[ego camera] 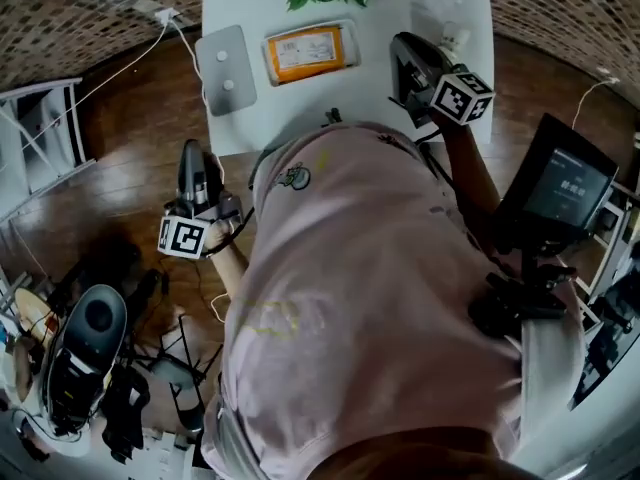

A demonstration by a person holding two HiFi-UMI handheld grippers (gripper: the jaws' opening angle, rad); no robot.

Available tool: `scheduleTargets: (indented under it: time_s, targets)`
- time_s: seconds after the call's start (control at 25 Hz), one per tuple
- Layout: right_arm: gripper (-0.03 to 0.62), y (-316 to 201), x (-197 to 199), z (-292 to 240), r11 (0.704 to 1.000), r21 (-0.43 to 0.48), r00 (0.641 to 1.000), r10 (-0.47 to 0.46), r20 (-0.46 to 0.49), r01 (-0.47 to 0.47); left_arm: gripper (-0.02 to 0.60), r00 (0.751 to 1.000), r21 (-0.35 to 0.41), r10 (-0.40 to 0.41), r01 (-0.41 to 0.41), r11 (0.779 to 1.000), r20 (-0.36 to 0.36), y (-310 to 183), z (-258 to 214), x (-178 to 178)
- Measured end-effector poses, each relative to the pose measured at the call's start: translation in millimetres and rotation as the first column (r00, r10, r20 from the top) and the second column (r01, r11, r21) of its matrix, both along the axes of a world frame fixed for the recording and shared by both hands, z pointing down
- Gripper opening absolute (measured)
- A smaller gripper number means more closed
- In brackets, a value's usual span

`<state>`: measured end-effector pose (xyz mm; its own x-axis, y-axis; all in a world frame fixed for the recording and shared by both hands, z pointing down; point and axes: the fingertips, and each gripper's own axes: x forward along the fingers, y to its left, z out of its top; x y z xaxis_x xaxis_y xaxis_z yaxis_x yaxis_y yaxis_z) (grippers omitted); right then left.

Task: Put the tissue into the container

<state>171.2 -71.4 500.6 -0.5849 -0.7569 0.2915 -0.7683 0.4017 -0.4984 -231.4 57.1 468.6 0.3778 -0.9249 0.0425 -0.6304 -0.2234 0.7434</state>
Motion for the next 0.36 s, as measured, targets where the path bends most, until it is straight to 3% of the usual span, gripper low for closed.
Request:
scheduleTargets:
  time_s: [0.16, 0.36]
  targets:
    - [0.059, -12.8, 4.2, -8.5, 0.995, 0.08, 0.998, 0.06, -0.017, -0.059, 0.005, 0.998, 0.019, -0.056, 0.056, 0.998, 0.042, 17.7, -21.4, -23.0]
    - [0.059, -10.8, 68.3, -20.1, 0.985, 0.105, 0.985, 0.147, -0.09, -0.138, 0.005, 0.999, 0.018, -0.029, 0.03, 0.999, -0.023, 13.7, -20.7, 16.3]
